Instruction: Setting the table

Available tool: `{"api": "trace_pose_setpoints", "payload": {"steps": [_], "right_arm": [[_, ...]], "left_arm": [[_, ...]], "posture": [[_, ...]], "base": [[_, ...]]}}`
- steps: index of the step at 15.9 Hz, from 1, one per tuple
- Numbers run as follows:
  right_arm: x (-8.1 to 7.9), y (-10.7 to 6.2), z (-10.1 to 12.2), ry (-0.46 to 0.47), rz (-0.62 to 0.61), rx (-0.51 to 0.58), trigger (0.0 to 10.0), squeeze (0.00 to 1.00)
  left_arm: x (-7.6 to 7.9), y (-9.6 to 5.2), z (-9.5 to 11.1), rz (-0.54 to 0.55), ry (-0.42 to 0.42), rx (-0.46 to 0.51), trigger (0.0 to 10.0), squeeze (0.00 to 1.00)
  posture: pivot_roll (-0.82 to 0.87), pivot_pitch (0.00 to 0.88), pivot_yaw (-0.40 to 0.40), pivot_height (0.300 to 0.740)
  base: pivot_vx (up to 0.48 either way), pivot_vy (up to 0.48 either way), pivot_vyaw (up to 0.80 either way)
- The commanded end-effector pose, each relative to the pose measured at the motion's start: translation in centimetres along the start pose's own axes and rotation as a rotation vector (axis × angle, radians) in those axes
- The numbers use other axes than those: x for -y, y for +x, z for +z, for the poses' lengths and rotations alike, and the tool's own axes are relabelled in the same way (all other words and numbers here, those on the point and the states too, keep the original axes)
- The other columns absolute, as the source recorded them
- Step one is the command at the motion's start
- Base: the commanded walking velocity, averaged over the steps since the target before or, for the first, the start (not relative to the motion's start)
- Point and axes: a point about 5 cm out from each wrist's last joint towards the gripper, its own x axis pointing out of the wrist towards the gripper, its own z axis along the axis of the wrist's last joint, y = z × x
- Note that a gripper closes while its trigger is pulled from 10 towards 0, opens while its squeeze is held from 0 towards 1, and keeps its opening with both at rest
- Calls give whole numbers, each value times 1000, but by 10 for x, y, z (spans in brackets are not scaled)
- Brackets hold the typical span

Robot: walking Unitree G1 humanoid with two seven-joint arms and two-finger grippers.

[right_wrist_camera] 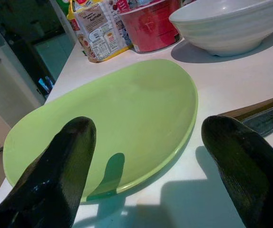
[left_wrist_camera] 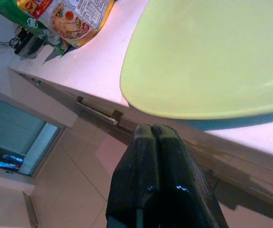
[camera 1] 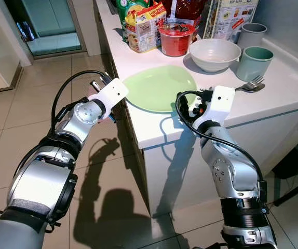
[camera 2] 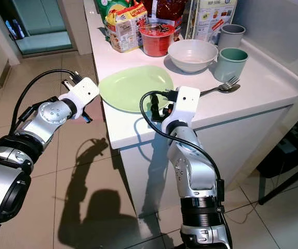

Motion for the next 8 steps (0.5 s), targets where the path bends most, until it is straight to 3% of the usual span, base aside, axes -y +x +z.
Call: {"api": "trace_pose_setpoints", "payload": {"steps": [1,8], "right_arm": [[-2,-1,-3,-3,-2,-10,10000,0],[-3,-2,-4,0,0,-14,10000,0]], "left_arm": [[-7,2,13,10,-7,40,10000,0],[3,9,33,-33,-54,115,10000,0]], "posture": [[19,0,98,740],[21,0,101,740]], "base": [[0,0,0],[0,0,0]]}}
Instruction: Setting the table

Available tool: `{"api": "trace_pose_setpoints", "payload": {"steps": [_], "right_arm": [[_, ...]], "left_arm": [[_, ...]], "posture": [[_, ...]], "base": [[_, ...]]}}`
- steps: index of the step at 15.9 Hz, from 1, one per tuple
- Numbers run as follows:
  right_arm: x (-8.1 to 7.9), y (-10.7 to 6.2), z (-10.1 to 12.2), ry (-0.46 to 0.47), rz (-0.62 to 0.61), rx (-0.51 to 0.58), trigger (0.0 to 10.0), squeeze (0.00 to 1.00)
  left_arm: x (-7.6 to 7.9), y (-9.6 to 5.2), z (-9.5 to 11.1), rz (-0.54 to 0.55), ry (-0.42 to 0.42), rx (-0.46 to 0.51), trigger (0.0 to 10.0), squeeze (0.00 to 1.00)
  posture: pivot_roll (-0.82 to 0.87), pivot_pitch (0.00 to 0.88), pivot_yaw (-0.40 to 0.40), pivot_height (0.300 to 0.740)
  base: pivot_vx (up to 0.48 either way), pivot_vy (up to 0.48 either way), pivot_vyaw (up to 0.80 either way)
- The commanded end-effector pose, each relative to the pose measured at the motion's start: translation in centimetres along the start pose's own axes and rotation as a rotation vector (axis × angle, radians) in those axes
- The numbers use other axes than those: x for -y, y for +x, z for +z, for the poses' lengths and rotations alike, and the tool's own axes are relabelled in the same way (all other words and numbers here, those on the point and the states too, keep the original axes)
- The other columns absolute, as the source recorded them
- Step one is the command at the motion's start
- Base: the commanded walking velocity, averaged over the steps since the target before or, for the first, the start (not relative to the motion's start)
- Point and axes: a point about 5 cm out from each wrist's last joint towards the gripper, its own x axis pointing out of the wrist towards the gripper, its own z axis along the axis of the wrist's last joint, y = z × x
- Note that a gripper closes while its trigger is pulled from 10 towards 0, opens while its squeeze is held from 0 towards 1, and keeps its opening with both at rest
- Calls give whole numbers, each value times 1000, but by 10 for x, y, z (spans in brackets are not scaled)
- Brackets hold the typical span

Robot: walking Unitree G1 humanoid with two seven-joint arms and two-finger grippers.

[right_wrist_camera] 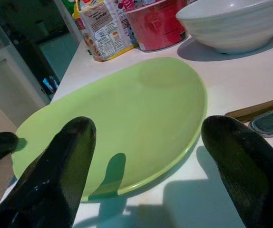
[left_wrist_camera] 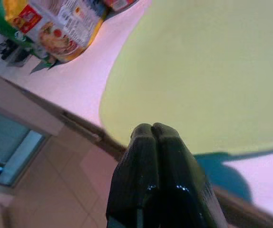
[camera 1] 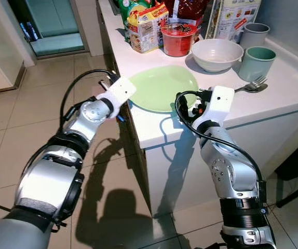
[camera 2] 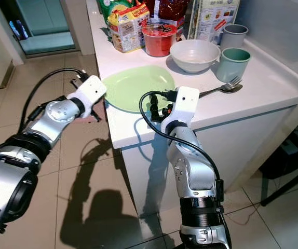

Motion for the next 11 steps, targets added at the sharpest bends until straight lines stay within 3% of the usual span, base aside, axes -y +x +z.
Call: {"api": "trace_pose_setpoints", "payload": {"steps": [1,4,6,8,11], "right_arm": [[-1,-2,-4,-4,-1,-14,10000,0],[-1,-2,-4,-6,-2,-17,10000,0],[0,-2,-6,-9,-4,-21,10000,0],[0,-2,-6,-9,-4,-23,10000,0],[0,-2,-7,-11,-2,-28,10000,0]], "left_arm": [[-9,2,17,14,12,56,10000,0],[-13,1,16,30,21,50,10000,0],[-28,-4,11,91,37,17,10000,0],[-33,-6,10,108,42,4,10000,0],[-37,-11,-4,125,92,-78,10000,0]], "posture": [[21,0,102,740],[18,0,101,740],[21,0,97,740],[22,0,96,740],[25,0,93,740]], "base": [[0,0,0],[0,0,0],[0,0,0],[0,0,0],[0,0,0]]}}
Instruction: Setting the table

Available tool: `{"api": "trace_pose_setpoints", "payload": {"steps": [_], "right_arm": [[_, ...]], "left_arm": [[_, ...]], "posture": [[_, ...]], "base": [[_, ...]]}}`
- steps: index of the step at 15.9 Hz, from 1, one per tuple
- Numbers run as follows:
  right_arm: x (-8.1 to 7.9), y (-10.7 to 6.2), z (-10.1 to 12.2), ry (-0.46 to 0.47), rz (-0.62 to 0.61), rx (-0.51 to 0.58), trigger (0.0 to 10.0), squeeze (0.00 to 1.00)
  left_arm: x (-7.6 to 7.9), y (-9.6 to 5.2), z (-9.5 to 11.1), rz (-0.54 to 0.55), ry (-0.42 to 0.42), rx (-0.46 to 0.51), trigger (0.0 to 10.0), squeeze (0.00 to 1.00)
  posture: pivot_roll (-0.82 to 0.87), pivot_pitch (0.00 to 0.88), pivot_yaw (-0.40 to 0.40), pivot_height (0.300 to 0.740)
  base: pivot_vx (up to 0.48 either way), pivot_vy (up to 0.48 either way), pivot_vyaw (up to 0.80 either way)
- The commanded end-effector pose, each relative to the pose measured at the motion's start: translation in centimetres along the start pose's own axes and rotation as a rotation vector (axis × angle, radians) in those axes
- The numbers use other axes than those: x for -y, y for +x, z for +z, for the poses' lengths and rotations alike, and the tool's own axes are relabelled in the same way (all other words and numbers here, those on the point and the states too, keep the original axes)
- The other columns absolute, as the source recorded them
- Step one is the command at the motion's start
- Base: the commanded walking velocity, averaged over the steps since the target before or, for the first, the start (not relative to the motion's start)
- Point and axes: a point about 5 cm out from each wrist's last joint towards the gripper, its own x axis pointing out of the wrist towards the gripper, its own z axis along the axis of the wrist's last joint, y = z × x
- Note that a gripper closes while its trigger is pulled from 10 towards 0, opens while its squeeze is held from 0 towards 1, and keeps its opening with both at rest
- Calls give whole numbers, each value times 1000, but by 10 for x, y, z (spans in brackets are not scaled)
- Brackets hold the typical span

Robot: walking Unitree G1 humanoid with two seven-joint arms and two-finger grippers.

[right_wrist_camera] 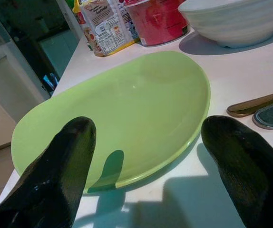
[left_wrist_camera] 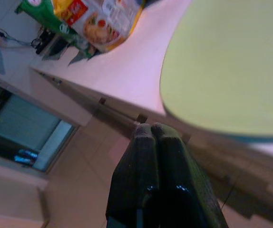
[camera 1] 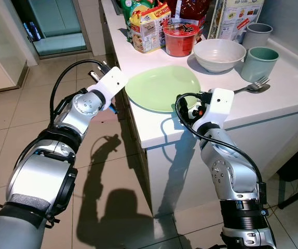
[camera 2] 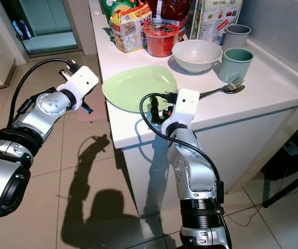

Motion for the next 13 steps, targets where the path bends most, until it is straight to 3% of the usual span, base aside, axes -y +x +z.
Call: {"api": "trace_pose_setpoints", "payload": {"steps": [1,5,13], "right_arm": [[-2,-1,-4,-11,4,-18,10000,0],[-2,0,-4,-12,5,-18,10000,0],[-3,0,-3,-12,3,-17,10000,0]], "left_arm": [[-4,-1,-3,8,37,-36,10000,0],[10,0,-10,-44,47,-67,10000,0],[32,9,8,-113,43,-22,10000,0]], "posture": [[26,0,92,740],[23,0,93,740],[19,0,98,740]], "base": [[0,0,0],[0,0,0],[0,0,0]]}}
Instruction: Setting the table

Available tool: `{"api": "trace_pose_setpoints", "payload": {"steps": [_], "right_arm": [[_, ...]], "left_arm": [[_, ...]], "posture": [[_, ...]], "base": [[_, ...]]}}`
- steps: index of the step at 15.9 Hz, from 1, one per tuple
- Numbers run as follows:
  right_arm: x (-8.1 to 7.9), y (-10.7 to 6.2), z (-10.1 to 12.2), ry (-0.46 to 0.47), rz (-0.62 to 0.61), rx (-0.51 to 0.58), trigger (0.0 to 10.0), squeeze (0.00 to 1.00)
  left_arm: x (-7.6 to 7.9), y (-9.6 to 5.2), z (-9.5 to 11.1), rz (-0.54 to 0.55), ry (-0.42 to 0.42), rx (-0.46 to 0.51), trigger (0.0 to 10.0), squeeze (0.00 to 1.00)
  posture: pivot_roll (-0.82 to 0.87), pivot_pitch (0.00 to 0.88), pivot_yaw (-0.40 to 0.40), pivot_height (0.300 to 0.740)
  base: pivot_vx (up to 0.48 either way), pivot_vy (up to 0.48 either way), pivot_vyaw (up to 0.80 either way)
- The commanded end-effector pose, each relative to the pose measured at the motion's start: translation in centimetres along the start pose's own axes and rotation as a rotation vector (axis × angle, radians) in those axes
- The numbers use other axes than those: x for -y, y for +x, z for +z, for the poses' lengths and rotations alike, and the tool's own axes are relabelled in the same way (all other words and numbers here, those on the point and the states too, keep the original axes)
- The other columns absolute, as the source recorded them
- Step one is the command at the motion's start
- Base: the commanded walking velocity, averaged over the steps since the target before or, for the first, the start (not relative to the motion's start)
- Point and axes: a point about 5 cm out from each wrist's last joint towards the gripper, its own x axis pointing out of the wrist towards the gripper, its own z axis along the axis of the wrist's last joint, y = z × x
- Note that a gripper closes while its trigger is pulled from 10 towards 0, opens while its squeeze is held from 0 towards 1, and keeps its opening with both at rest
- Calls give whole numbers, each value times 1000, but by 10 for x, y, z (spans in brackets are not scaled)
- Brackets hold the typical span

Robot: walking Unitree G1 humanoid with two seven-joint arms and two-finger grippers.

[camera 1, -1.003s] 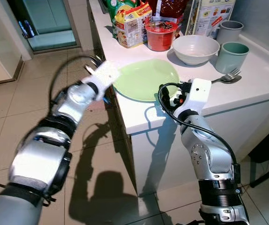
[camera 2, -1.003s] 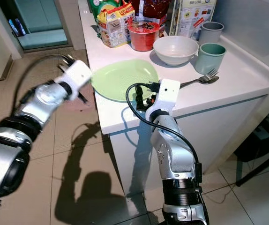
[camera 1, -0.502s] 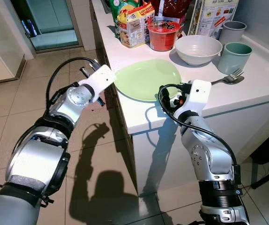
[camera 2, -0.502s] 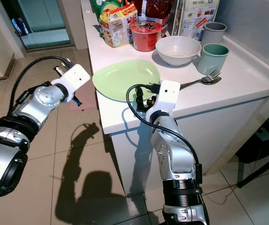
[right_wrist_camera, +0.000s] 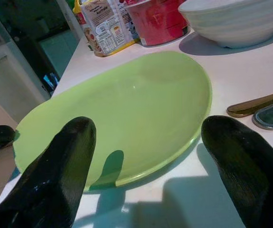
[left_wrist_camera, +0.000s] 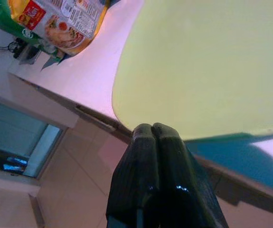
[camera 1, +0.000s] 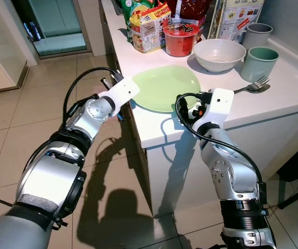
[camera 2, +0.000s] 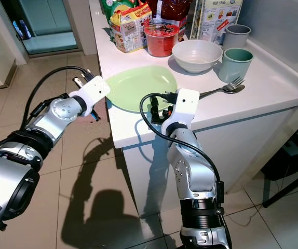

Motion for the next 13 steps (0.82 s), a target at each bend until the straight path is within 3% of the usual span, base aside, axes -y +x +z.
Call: {"api": "trace_pose_setpoints", "payload": {"steps": [1,8,11,13], "right_arm": [[-3,0,-3,-9,4,-17,10000,0],[-2,-1,-4,-8,1,-21,10000,0],[-3,-1,-5,-9,3,-19,10000,0],[-3,-1,-6,-18,3,-15,10000,0]], "left_arm": [[3,1,1,-26,4,-9,10000,0],[6,6,20,-44,-47,71,10000,0],[-4,4,25,-8,-30,95,10000,0],[-19,1,35,54,5,140,10000,0]], "posture": [[19,0,99,740],[19,0,101,740],[17,0,102,740],[16,0,101,740]], "base": [[0,0,0],[0,0,0],[0,0,0],[0,0,0]]}}
